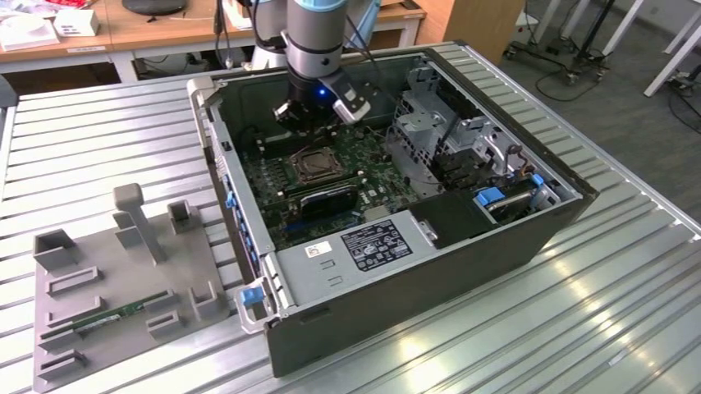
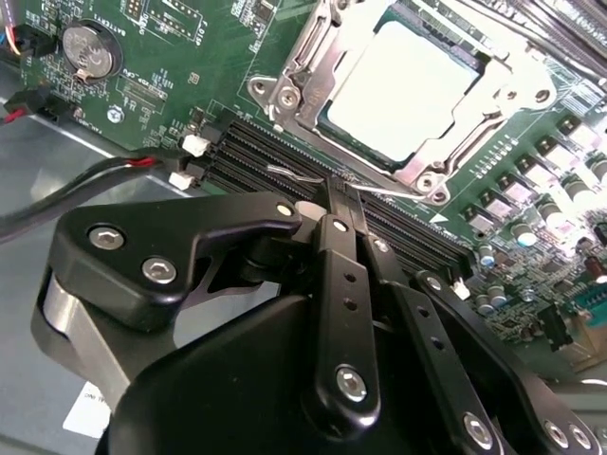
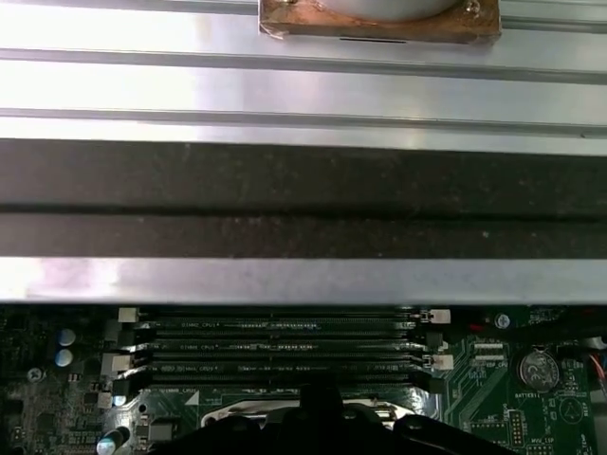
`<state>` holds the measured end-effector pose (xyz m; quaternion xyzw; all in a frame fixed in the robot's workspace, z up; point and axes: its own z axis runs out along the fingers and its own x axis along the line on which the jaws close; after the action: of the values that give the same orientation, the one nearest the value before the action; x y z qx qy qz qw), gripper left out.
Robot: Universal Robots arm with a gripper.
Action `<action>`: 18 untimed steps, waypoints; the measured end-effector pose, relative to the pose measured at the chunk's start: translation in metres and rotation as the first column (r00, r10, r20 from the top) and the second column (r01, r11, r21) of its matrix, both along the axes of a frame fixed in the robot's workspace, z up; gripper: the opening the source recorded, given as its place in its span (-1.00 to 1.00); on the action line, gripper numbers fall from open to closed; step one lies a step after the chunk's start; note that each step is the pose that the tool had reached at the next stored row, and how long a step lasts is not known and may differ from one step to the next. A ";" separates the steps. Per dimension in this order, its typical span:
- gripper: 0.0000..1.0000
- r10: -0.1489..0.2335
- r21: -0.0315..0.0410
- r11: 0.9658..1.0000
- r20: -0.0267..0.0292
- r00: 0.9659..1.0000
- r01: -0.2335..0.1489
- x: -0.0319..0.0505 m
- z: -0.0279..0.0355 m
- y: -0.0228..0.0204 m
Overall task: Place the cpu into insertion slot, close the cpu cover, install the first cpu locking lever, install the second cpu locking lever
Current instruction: 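Install the first cpu locking lever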
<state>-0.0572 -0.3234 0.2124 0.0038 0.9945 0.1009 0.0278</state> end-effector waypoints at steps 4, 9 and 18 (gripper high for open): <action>-0.79 0.000 0.000 1.000 0.000 1.000 0.000 0.0007 -0.0020 0.0000; -0.79 0.000 0.000 1.000 0.000 1.000 0.000 0.0013 -0.0051 0.0000; -0.79 0.000 -0.001 1.000 0.000 1.000 0.000 0.0041 -0.0074 0.0000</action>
<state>-0.0531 -0.3234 0.2050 0.0039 0.9945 0.1006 0.0277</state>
